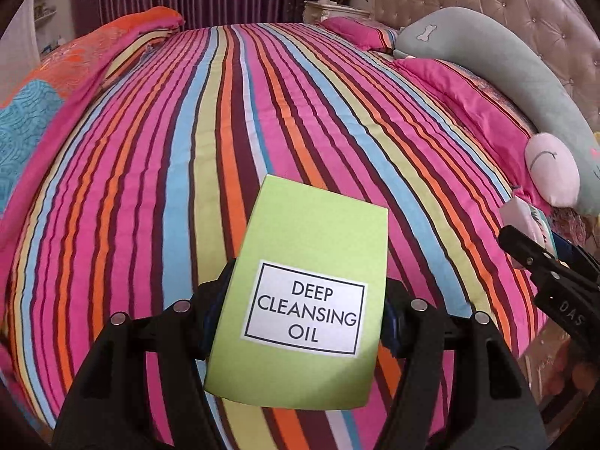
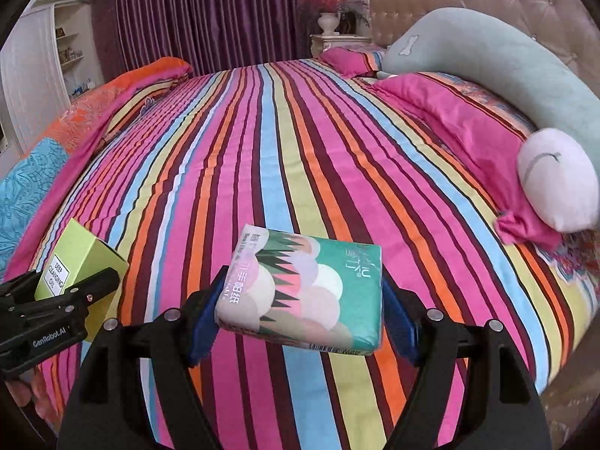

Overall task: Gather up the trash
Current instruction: 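Carry the lime box and tissue packet over the wastebasket with both tools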

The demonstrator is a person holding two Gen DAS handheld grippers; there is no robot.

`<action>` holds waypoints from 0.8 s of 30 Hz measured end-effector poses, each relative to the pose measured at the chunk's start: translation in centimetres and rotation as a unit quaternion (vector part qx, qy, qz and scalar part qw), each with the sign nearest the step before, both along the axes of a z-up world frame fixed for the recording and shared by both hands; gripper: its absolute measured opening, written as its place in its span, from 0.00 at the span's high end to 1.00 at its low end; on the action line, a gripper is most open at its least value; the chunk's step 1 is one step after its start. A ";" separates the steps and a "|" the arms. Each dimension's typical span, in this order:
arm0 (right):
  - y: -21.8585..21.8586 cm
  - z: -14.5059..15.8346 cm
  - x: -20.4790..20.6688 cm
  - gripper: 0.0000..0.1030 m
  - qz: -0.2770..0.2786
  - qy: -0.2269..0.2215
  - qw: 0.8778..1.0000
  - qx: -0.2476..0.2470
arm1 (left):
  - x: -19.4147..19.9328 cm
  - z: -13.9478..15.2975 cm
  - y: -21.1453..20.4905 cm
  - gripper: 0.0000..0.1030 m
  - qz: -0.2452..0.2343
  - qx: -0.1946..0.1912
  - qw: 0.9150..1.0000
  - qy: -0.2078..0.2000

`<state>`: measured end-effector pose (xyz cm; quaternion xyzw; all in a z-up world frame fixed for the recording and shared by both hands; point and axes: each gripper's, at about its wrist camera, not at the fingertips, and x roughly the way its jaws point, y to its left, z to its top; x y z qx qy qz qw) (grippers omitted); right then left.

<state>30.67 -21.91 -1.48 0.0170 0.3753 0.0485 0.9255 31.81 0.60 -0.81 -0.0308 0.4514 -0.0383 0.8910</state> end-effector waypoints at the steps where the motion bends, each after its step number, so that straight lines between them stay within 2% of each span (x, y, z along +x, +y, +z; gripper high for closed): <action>1: -0.1 0.1 -0.1 0.31 0.000 0.000 1.000 0.000 | -0.8 0.1 0.0 0.39 0.001 0.001 1.000 0.001; 6: -1.0 0.9 -3.5 0.31 0.001 0.010 1.000 0.009 | -4.9 0.3 0.1 0.39 0.001 -0.001 1.000 0.001; 15: -1.1 0.8 -9.6 0.31 0.013 0.011 1.000 0.007 | -11.8 0.1 -0.1 0.39 -0.001 0.020 1.000 0.009; 24: -1.2 0.8 -15.3 0.31 0.041 0.014 0.999 0.018 | -18.0 -0.3 -0.4 0.39 -0.001 0.014 1.000 0.012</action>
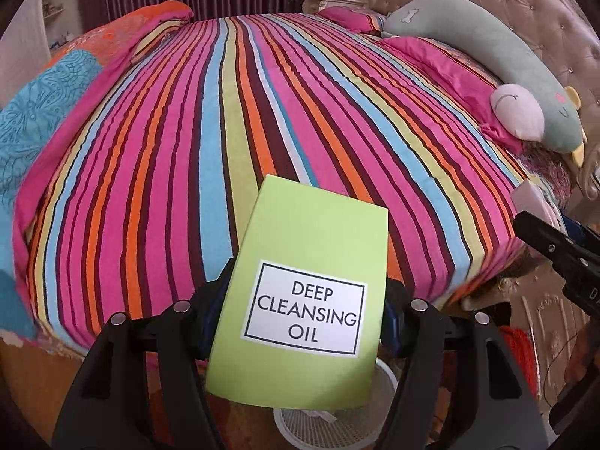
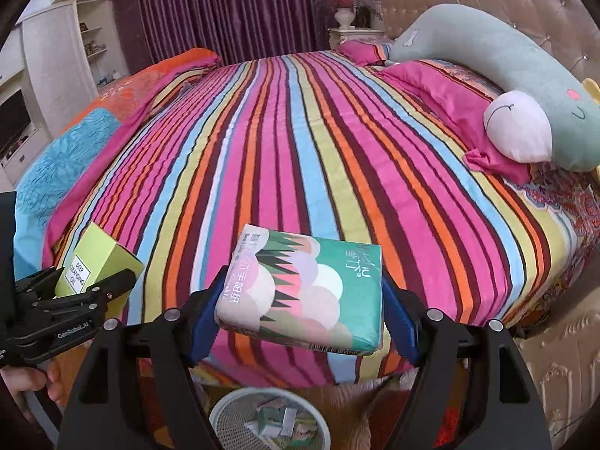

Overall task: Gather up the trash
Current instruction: 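Carry the lime box and tissue packet over the wastebasket with both tools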

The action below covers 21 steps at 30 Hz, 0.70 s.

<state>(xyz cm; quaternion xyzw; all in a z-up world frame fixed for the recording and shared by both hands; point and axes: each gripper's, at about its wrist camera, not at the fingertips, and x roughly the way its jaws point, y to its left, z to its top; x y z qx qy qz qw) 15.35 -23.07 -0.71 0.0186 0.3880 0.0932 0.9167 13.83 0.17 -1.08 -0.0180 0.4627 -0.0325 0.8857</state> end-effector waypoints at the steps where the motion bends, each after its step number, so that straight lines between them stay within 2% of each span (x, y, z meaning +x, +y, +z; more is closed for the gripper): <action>1: 0.0 0.0 -0.3 0.31 0.002 0.001 1.000 0.000 | -0.8 -0.1 -0.1 0.39 -0.001 0.000 1.000 0.000; 8: -0.2 -0.9 -3.8 0.31 0.018 0.030 0.999 0.032 | -4.8 -1.5 -0.2 0.39 0.002 0.006 1.000 0.011; 16: 0.4 -5.4 -8.2 0.31 0.036 0.114 0.991 0.065 | -9.6 -4.3 -0.4 0.39 -0.006 -0.004 0.999 0.042; 21: 0.3 -7.0 -9.9 0.31 0.025 0.147 0.986 0.081 | -11.7 -7.0 -0.8 0.39 -0.011 -0.004 0.997 0.073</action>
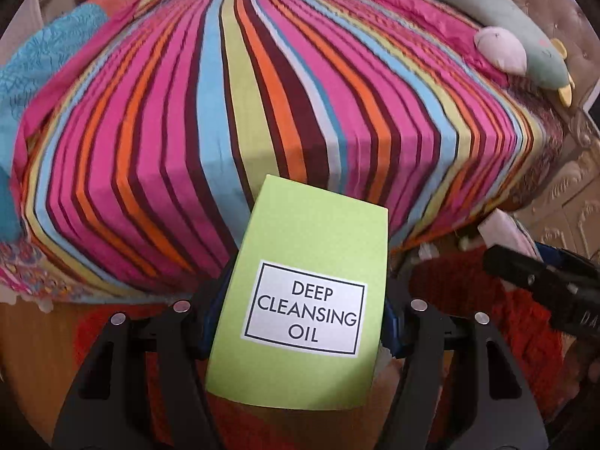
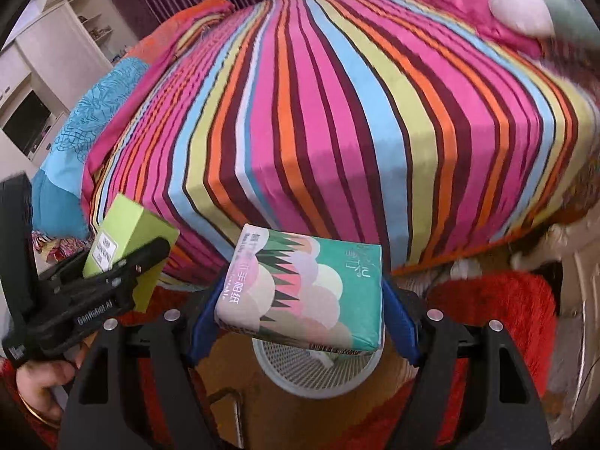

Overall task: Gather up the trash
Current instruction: 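Carry the lime box and tissue packet over the wastebasket with both tools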

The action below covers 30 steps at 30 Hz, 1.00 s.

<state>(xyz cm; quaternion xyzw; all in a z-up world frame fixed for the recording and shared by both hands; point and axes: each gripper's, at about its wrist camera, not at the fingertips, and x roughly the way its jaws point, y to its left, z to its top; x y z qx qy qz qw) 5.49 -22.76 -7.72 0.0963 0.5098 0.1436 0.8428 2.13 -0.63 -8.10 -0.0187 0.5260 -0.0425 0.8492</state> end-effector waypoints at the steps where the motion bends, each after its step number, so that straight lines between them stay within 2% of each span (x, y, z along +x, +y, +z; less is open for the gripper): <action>1: 0.0 -0.7 -0.2 0.31 -0.003 0.017 1.000 0.009 | -0.3 -0.5 0.0 0.39 -0.001 -0.003 1.000 0.006; 6: 0.7 -3.3 -1.5 0.31 -0.005 0.069 0.997 0.028 | -1.3 -4.3 -0.2 0.39 0.013 -0.045 0.997 0.059; 7: 0.9 -4.4 -1.8 0.31 -0.003 0.091 0.995 0.035 | -1.4 -5.0 -0.2 0.39 0.016 -0.049 0.996 0.068; 12: 0.3 -6.5 -1.4 0.31 -0.016 0.145 0.988 0.043 | -1.5 -8.4 -0.1 0.39 0.025 -0.052 0.992 0.116; 17: 0.1 -9.7 -1.4 0.31 -0.038 0.210 0.976 0.049 | -1.3 -11.7 -0.6 0.39 0.028 -0.063 0.984 0.163; 20: 0.6 -11.3 -1.3 0.31 -0.032 0.230 0.971 0.063 | -1.0 -13.4 -1.1 0.39 0.028 -0.068 0.979 0.190; 21: 0.7 -11.5 -1.3 0.31 -0.023 0.233 0.971 0.049 | -0.9 -14.0 -1.1 0.39 0.031 -0.071 0.977 0.198; 27: -0.1 -15.3 -0.9 0.31 -0.058 0.292 0.952 0.070 | -0.7 -17.2 -1.1 0.39 0.051 -0.090 0.962 0.254; 30: -0.2 -16.7 -0.8 0.31 -0.069 0.308 0.946 0.074 | -0.8 -18.8 -1.2 0.39 0.057 -0.094 0.954 0.279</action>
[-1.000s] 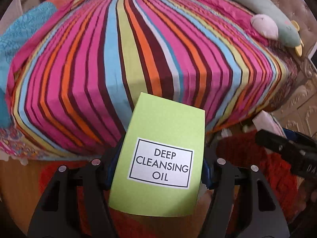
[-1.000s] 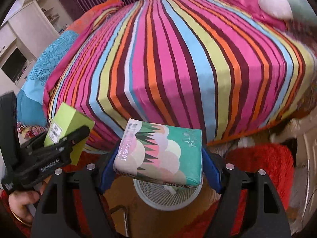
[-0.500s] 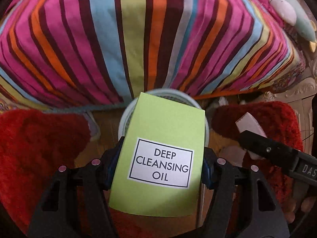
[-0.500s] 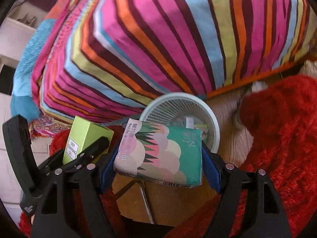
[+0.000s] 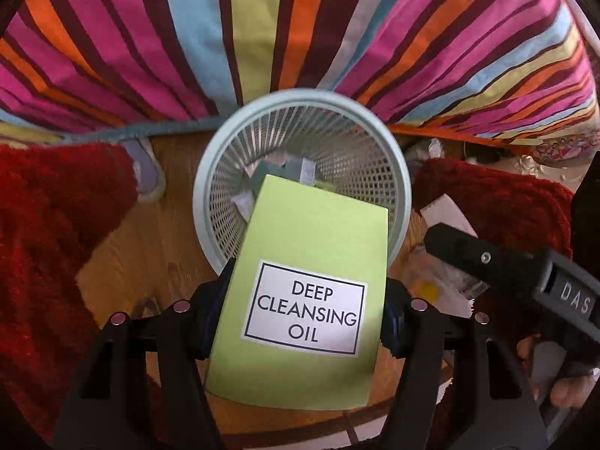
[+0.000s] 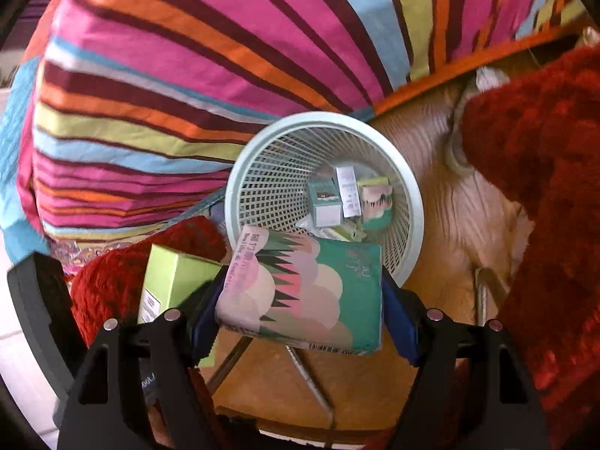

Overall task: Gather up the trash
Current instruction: 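Carry the lime box and tissue packet over the wastebasket with both tools, then open both tools over the wastebasket to drop the lime box and packet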

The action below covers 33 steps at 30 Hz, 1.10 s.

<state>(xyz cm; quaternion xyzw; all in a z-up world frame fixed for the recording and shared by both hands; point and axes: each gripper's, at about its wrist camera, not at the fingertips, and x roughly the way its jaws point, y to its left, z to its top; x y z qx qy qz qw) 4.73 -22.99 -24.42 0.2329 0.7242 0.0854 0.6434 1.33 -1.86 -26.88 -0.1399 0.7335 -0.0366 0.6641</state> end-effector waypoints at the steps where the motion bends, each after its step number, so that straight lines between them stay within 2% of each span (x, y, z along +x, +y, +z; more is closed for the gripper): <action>1: 0.1 -0.5 0.1 0.31 -0.004 0.007 1.000 0.001 | 0.0 -0.3 0.0 0.39 0.001 -0.001 1.000 0.005; 4: 0.2 -1.6 0.4 0.31 -0.013 0.023 1.000 0.004 | 0.2 -1.6 0.2 0.39 0.010 -0.008 1.000 0.025; 8: 0.2 -4.0 1.1 0.31 -0.026 0.045 0.999 -0.001 | 0.4 -3.9 0.0 0.39 0.032 -0.035 0.997 0.059; 19: 0.2 -7.5 1.2 0.31 -0.040 0.089 0.995 0.010 | 0.6 -6.5 -0.6 0.38 0.042 -0.031 0.995 0.086; 22: 0.3 -7.9 1.1 0.31 -0.042 0.096 0.994 0.012 | 0.6 -7.1 -0.7 0.37 0.036 -0.045 0.994 0.096; 23: 0.5 -8.2 1.2 0.31 -0.043 0.098 0.994 0.017 | 0.5 -7.3 -0.8 0.28 0.033 -0.042 0.994 0.098; 24: 0.6 -8.5 1.4 0.31 -0.044 0.101 0.994 0.025 | 0.5 -7.5 -0.9 0.13 0.029 -0.033 0.994 0.099; 27: 0.4 -9.5 1.5 0.29 -0.050 0.113 0.992 0.040 | 0.6 -7.8 -0.8 0.11 0.032 -0.024 0.995 0.096; 29: 0.2 -9.8 1.6 0.08 -0.056 0.113 0.991 0.035 | 0.6 -7.8 -0.7 0.11 0.035 -0.021 0.995 0.093; 33: -0.5 -9.8 1.8 0.08 -0.072 0.103 0.992 0.029 | 0.7 -7.6 -0.6 0.11 0.039 -0.015 0.996 0.085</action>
